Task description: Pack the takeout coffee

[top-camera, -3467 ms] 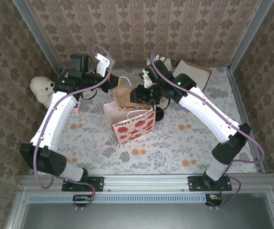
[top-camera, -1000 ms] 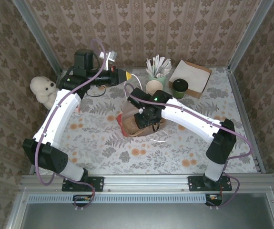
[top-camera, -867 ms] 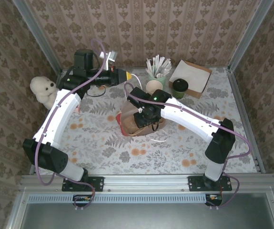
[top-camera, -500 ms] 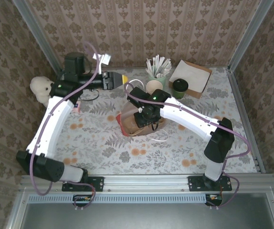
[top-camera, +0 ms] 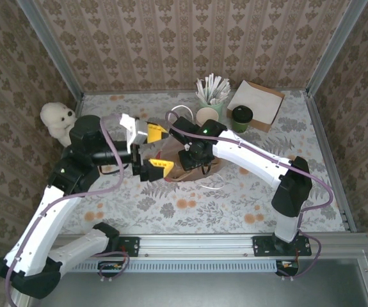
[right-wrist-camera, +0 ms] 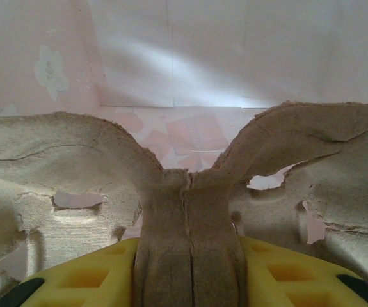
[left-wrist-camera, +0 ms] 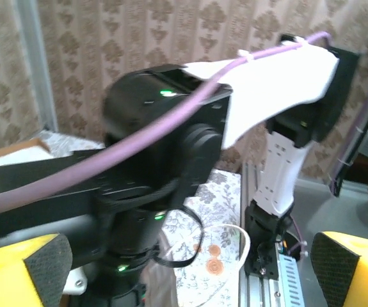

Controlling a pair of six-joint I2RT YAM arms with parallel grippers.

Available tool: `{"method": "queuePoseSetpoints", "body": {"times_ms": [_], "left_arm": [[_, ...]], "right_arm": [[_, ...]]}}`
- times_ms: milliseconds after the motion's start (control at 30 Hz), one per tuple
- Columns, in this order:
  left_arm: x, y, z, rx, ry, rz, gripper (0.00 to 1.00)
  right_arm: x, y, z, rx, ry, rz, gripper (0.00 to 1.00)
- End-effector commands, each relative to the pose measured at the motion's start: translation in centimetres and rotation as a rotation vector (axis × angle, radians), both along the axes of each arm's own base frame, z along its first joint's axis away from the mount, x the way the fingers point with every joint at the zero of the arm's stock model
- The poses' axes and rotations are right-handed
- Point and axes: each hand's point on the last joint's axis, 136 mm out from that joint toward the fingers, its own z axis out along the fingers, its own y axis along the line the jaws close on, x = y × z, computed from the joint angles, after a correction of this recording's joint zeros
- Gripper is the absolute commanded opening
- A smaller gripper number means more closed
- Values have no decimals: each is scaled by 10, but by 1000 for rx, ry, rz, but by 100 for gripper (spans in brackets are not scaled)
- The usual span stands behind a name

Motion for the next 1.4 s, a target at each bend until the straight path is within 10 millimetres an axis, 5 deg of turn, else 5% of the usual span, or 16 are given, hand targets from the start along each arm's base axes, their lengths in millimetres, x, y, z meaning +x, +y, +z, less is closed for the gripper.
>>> {"method": "queuePoseSetpoints", "body": {"times_ms": [0, 167, 400, 633, 867, 1000, 1367], "left_arm": [[-14, -11, -9, 7, -230, -63, 100], [-37, -41, -45, 86, -402, -133, 100], [-25, -71, -96, 245, -491, -5, 95], [-9, -87, -138, 400, -558, 72, 76], [-17, -87, -123, 312, -544, 68, 24], [-22, -87, -120, 313, -519, 37, 6], [-22, -84, -98, 249, -494, 41, 0]], "right_arm": [[1, 2, -3, 2, 23, -17, 41], [0, 1, -5, -4, 36, -26, 41], [-2, 3, -11, 5, 62, -40, 40], [-1, 5, -15, 11, 70, -51, 40], [-2, 5, -15, 15, 72, -57, 40], [0, 6, -18, 15, 79, -65, 40], [7, 11, -34, 9, 82, -102, 40]]}}
